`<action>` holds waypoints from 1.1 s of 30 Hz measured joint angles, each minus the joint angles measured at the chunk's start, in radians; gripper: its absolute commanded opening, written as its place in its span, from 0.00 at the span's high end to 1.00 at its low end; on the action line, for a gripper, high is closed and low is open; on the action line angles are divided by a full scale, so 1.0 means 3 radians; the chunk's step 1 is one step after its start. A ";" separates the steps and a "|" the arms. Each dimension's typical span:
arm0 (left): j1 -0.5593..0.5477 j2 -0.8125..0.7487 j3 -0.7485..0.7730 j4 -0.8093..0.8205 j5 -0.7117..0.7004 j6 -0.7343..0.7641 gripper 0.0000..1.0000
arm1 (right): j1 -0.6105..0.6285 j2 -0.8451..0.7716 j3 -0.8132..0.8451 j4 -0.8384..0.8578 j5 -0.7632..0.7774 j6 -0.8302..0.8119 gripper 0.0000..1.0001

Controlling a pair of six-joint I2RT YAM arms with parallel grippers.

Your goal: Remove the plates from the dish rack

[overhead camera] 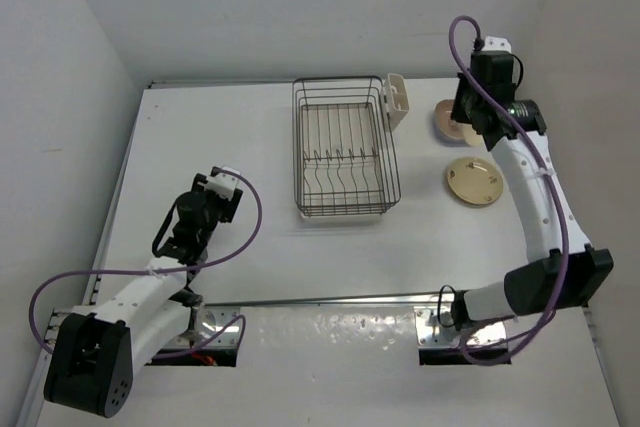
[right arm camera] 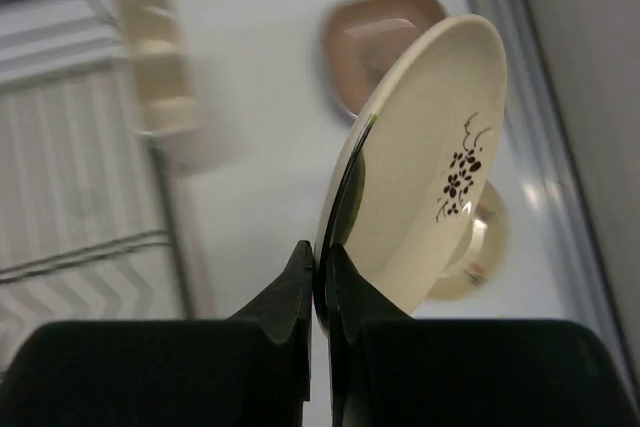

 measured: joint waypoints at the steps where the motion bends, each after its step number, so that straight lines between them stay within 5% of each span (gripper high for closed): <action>1: 0.0000 0.0009 0.0000 0.0020 -0.0009 -0.0001 0.35 | -0.0094 0.0053 -0.0003 -0.0107 0.0092 -0.0095 1.00; 13: -0.0003 0.0067 0.0000 0.0069 -0.0071 -0.0001 0.35 | -0.0694 0.0949 -0.0732 -0.0450 0.0408 -0.0785 1.00; 33: -0.0001 0.0072 0.0000 0.0069 -0.0151 0.0003 0.34 | -0.0502 0.1752 -0.0506 -0.0365 0.0539 -0.0894 0.99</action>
